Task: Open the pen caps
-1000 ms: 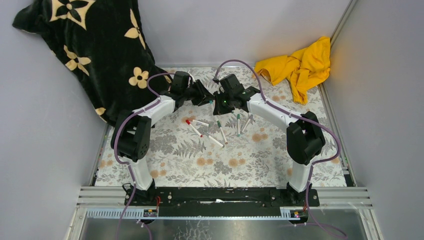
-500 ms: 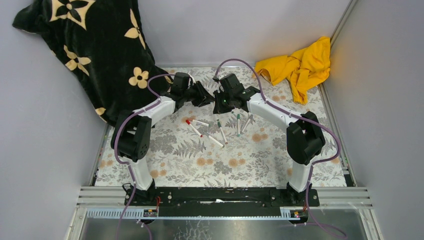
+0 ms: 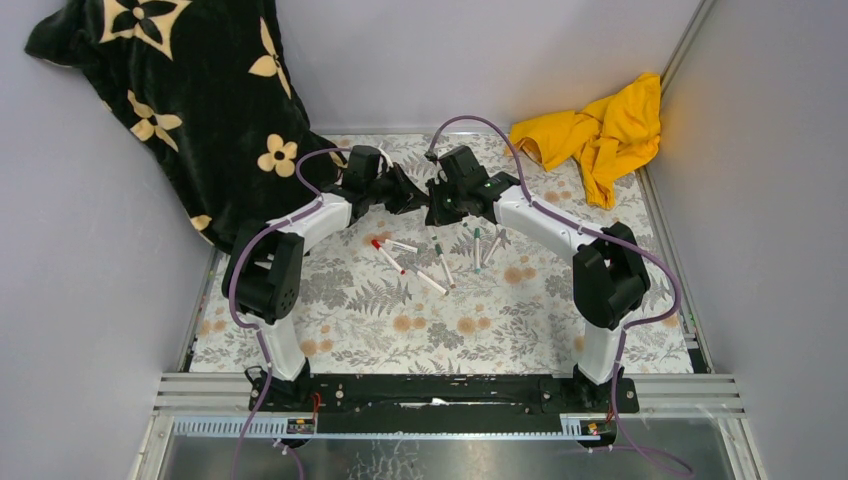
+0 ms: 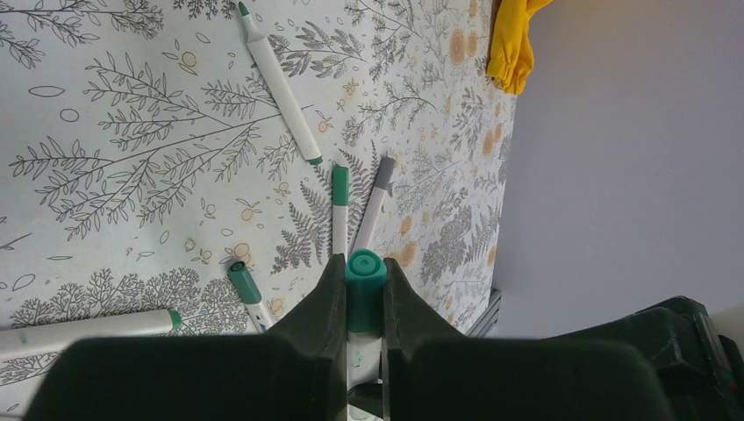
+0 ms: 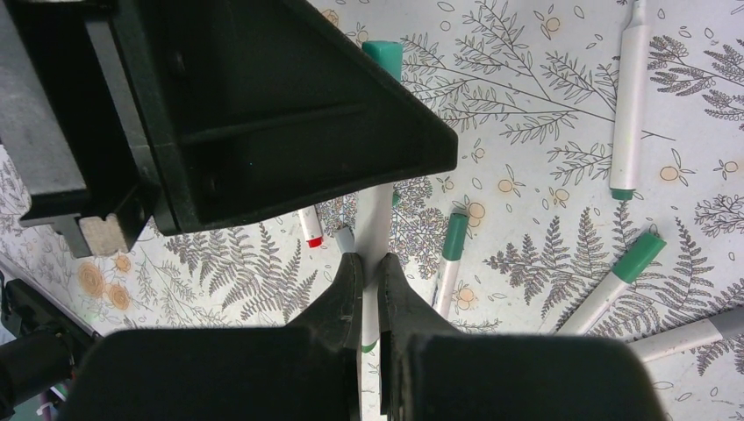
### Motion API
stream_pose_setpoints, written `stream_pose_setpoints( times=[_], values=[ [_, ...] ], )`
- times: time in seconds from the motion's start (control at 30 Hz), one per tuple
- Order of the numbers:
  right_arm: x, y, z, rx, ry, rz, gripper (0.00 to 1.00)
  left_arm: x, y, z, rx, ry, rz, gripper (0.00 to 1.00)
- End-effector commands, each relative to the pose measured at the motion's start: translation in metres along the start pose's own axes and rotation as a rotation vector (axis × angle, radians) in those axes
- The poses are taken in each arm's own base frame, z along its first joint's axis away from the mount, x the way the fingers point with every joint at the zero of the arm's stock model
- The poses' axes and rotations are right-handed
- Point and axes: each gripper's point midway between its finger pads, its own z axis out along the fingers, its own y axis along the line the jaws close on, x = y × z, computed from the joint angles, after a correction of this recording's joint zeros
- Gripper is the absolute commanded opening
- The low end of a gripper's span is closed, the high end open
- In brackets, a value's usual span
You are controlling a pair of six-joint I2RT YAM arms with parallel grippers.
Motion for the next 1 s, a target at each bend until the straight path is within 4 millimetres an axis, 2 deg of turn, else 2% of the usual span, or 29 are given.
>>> stream_pose_setpoints(
  times=[0.0, 0.27, 0.4, 0.5, 0.67, 0.7, 0.83, 0.97],
  values=[
    [-0.017, 0.004, -0.009, -0.004, -0.064, -0.032, 0.00, -0.003, -0.005, 0.000, 0.014, -0.017, 0.043, 0.05],
    [-0.011, 0.004, -0.011, -0.016, -0.057, -0.036, 0.00, -0.006, -0.005, -0.001, 0.006, -0.032, 0.038, 0.25],
    [-0.009, 0.005, -0.011, -0.023, -0.058, -0.034, 0.00, -0.006, -0.006, -0.001, 0.006, -0.034, 0.042, 0.25],
    [-0.009, 0.005, -0.013, -0.025, -0.059, -0.034, 0.00, -0.007, -0.004, -0.002, -0.001, -0.039, 0.041, 0.32],
    [-0.007, 0.005, -0.015, -0.024, -0.060, -0.035, 0.00, -0.007, -0.002, -0.001, -0.004, -0.040, 0.041, 0.32],
    [-0.007, 0.005, -0.015, -0.023, -0.062, -0.035, 0.00, -0.007, -0.003, -0.001, 0.002, -0.039, 0.044, 0.30],
    [-0.007, 0.005, -0.015, -0.029, -0.061, -0.033, 0.00, -0.005, -0.003, 0.000, 0.010, -0.033, 0.048, 0.01],
    [-0.006, 0.006, -0.015, -0.031, -0.059, -0.033, 0.00, -0.004, -0.002, -0.001, 0.009, -0.032, 0.057, 0.00]
  ],
)
